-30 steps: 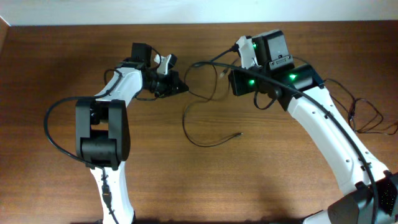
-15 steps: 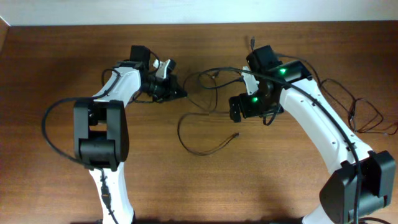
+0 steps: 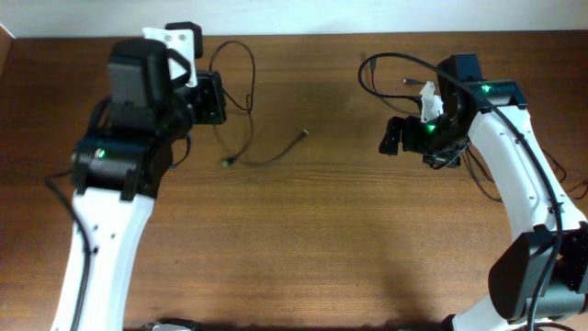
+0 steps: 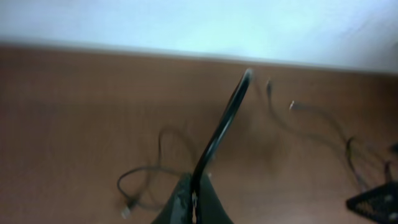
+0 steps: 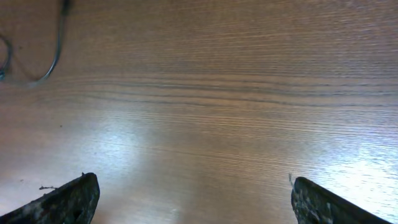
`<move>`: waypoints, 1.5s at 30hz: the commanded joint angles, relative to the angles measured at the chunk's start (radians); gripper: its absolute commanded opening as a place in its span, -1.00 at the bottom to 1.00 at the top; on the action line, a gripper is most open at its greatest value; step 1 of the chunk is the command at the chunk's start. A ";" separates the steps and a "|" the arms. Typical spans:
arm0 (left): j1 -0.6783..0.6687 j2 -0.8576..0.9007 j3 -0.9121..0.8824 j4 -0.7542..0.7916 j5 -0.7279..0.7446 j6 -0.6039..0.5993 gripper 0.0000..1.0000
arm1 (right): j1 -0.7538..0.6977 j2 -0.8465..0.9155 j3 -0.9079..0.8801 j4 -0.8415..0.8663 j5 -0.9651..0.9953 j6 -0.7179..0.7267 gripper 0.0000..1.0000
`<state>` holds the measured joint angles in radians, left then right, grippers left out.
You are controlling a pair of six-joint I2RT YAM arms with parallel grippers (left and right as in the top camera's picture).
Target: Untangle cables
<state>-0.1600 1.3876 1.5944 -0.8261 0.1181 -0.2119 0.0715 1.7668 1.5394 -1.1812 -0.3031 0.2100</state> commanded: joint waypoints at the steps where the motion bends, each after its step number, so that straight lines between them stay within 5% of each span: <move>1: -0.011 0.113 -0.009 -0.077 -0.025 -0.087 -1.00 | 0.000 -0.005 0.008 -0.001 0.074 0.008 0.97; 14: -0.214 0.534 -0.009 -0.125 0.077 -0.087 -1.00 | 0.000 -0.005 0.008 -0.001 0.083 0.008 0.97; 21: -0.258 0.686 -0.009 -0.121 0.072 -0.087 -0.78 | 0.000 -0.005 0.008 -0.001 0.083 0.008 0.97; 22: -0.258 0.690 -0.009 -0.109 0.064 -0.087 -0.68 | 0.000 -0.005 0.008 -0.001 0.083 0.008 0.97; 23: -0.257 0.690 -0.009 -0.094 0.065 -0.087 -0.06 | 0.000 -0.005 0.008 -0.001 0.083 0.008 0.97; 25: -0.253 0.690 -0.006 -0.092 0.065 -0.087 0.64 | 0.000 -0.005 0.008 -0.001 0.083 0.008 0.97; 29: -0.213 0.690 0.090 -0.159 0.069 -0.087 1.00 | 0.000 -0.005 0.008 0.000 0.083 0.008 0.97; 37: -0.148 0.690 0.318 -0.341 0.056 -0.071 0.99 | 0.000 -0.005 0.008 -0.001 0.083 0.008 0.97; 41: -0.115 0.690 0.318 -0.335 -0.163 -0.073 0.98 | 0.000 -0.005 0.008 0.000 0.083 0.008 0.97; 45: -0.071 0.691 0.318 -0.340 -0.213 -0.072 0.98 | 0.000 -0.005 0.008 0.000 0.083 0.008 0.97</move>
<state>-0.2626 2.0724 1.8961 -1.1633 -0.0158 -0.2955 0.0715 1.7668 1.5394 -1.1812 -0.2321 0.2108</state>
